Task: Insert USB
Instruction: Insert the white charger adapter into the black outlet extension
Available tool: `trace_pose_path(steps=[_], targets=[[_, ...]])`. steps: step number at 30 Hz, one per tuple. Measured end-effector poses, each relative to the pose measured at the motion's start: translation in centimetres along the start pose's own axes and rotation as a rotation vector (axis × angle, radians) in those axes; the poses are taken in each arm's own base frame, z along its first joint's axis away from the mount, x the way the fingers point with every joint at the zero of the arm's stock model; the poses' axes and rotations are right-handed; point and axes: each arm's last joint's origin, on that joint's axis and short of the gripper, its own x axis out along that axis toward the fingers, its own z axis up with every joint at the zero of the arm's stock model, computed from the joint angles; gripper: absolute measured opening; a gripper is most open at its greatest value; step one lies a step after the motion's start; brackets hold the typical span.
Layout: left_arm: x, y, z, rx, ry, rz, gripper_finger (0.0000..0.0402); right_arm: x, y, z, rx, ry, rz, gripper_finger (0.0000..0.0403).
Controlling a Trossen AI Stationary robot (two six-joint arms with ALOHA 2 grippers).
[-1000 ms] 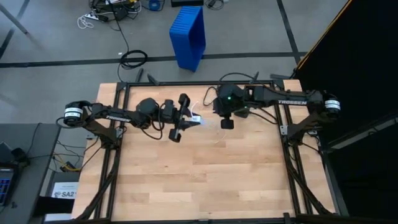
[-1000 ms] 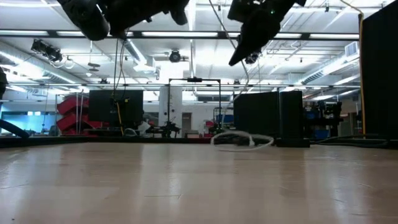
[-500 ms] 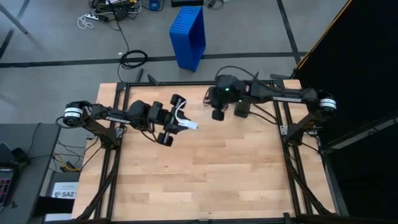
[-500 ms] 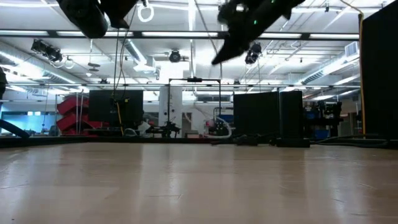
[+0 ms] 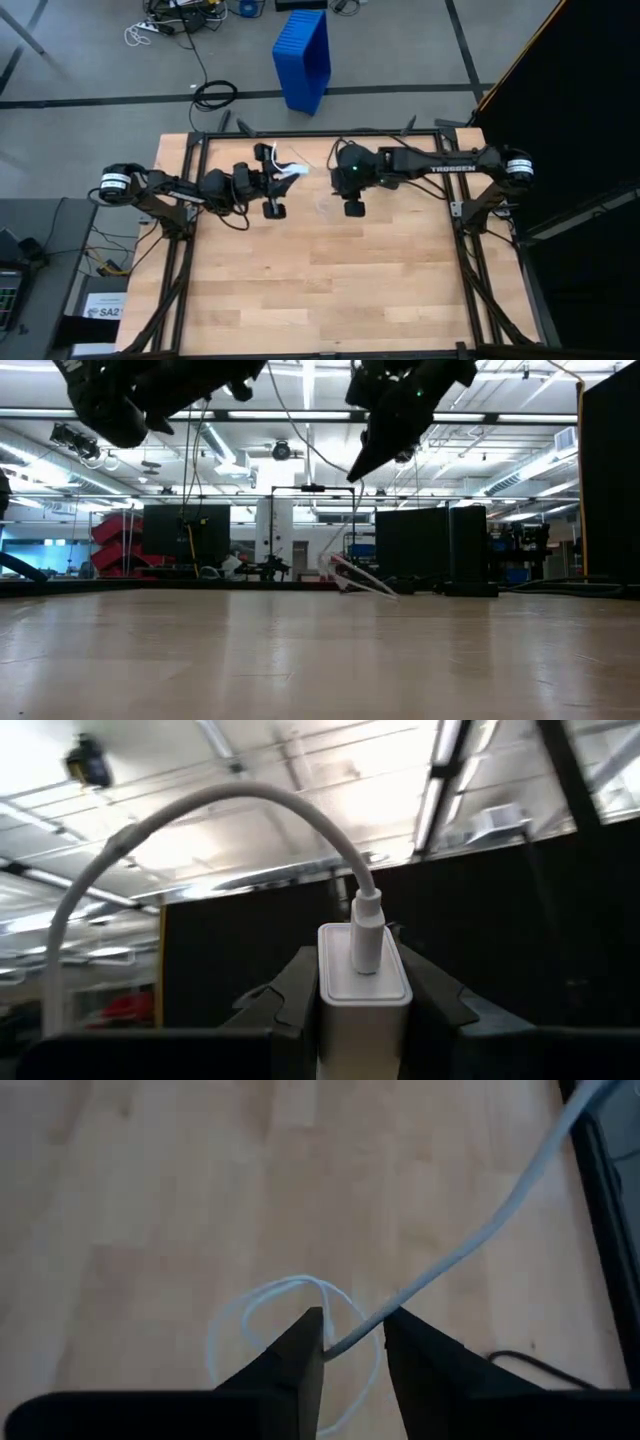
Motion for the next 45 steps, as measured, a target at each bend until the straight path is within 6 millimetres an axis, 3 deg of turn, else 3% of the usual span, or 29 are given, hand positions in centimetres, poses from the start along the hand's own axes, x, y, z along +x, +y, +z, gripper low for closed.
trace_pose_path(steps=[7, 11, 16, 20, 24, 31, 36, 45], targets=[[-0.3, 0.1, 0.1, 0.034, 0.004, 0.028, 0.0074, -0.2, 0.4, -0.7, 0.025, 0.067, 0.021, 0.0118], [-0.5, 0.1, 0.0, 0.045, 0.01, 0.027, 0.0074, 0.7, 0.8, -2.5, 0.072, 0.163, 0.017, 0.0143], [-2.2, 0.3, -1.0, 0.05, 0.086, 0.067, 0.0074, 0.8, 1.3, -4.5, 0.104, 0.205, -0.012, 0.0153], [-3.2, 0.5, -1.6, 0.035, 0.129, 0.088, 0.0074, -1.3, 1.5, -5.1, 0.11, 0.076, -0.035, 0.0141], [-4.1, 0.5, -2.0, 0.027, 0.16, 0.088, 0.0074, -4.4, 0.9, -7.0, 0.14, -0.072, -0.113, 0.0127], [-4.4, 0.4, -2.5, 0.007, 0.204, 0.078, 0.0074, -7.2, -0.4, -13.0, 0.22, -0.2, -0.467, 0.0132], [-4.4, 0.3, -2.8, -0.006, 0.221, 0.034, 0.0074, -8.3, -1.1, -15.6, 0.281, -0.217, -0.611, 0.018], [-4.5, 0.1, -3.1, -0.019, 0.242, -0.005, 0.0074, -8.4, -2.2, -17.1, 0.376, -0.173, -0.566, 0.0319]])
